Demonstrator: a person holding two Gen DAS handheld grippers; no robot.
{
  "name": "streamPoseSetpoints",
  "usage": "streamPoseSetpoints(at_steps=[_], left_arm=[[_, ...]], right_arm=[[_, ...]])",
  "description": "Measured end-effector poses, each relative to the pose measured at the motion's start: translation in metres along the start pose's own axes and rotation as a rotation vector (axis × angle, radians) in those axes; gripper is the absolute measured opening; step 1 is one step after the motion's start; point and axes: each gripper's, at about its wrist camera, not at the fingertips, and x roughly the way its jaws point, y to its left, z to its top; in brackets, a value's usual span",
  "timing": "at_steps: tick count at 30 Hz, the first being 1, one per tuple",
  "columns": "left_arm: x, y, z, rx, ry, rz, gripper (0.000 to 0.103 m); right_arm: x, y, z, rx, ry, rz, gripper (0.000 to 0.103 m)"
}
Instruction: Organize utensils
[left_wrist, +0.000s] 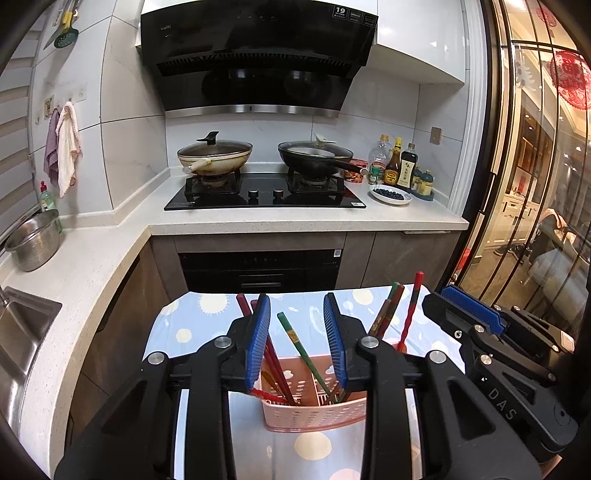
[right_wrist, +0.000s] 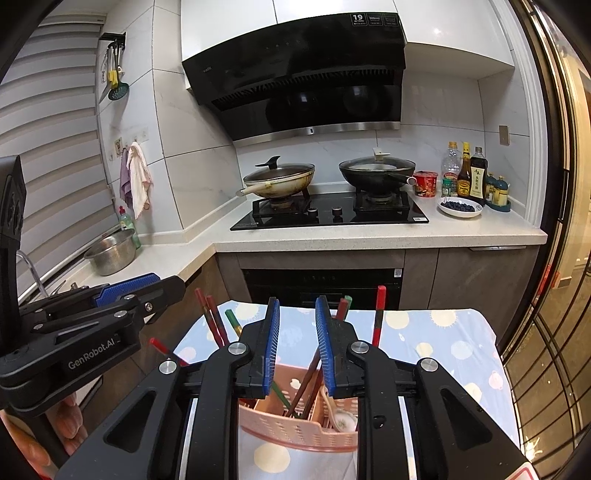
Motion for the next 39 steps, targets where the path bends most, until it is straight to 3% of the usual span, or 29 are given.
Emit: streamPoseSetpoints(at_steps=[19,21,25,34,39], left_arm=[[-0.017,-0.011,-0.071,0.004,0.077,0.023,0.029],[-0.021,-0.013,-0.077,0.003,0.078,0.026,0.036],[-0.028,-0.017,-0.089,0.006,0.077,0.037,0.040],[-0.035,-0.019,-0.111,0.005,0.090,0.063,0.061],[-0.035,-0.020,-0.121,0.004,0.093,0.087,0.084]], right_arm=[[-0.037,-0.009,-0.078,0.001,0.106,-0.081,0.025],[-0.042,-0.010,-0.083,0.004,0.112,-0.095,0.029],[-0.052,-0.012,-0.091,0.012,0.113,-0.119,0.036],[-0.063,-0.013,-0.105,0.016,0.115,-0.162,0.056],[-0.065,-0.014,-0.113,0.012,0.117,-0.167,0.070]])
